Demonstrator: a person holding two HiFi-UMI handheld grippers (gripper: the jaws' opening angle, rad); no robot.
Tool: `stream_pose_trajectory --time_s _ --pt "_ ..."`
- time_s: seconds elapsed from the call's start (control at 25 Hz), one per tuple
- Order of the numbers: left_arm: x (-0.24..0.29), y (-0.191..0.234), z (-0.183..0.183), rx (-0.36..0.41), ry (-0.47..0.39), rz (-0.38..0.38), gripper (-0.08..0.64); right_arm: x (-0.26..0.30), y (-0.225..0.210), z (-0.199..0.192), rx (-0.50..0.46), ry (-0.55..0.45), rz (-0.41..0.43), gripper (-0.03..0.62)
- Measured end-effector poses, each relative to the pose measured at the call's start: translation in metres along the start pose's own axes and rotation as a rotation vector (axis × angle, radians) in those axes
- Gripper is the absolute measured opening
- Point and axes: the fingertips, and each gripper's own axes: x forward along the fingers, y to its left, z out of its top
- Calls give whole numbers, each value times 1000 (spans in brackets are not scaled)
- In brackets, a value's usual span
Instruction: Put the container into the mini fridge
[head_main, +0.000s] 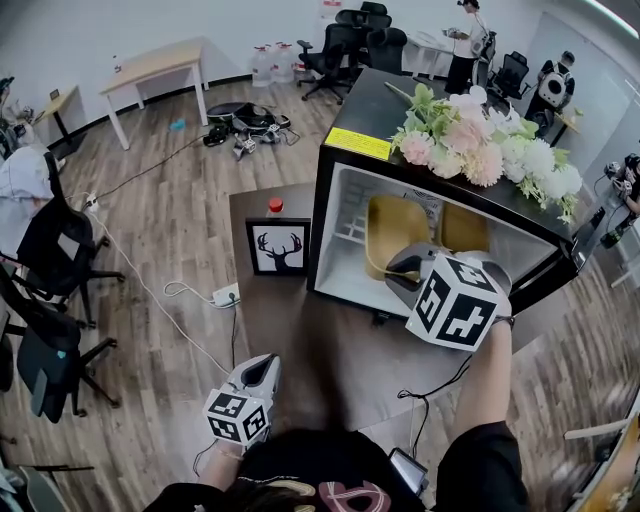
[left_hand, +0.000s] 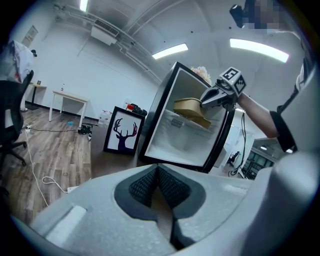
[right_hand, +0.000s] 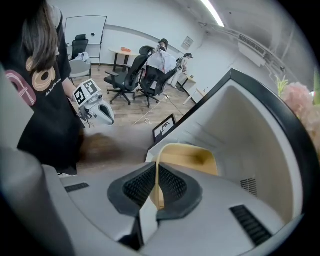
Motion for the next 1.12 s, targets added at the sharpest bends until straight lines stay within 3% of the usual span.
stream_pose_trajectory --time_s 1.12 --pt "-5 22 -12 -31 27 82 9 39 -50 -10 19 24 -9 26"
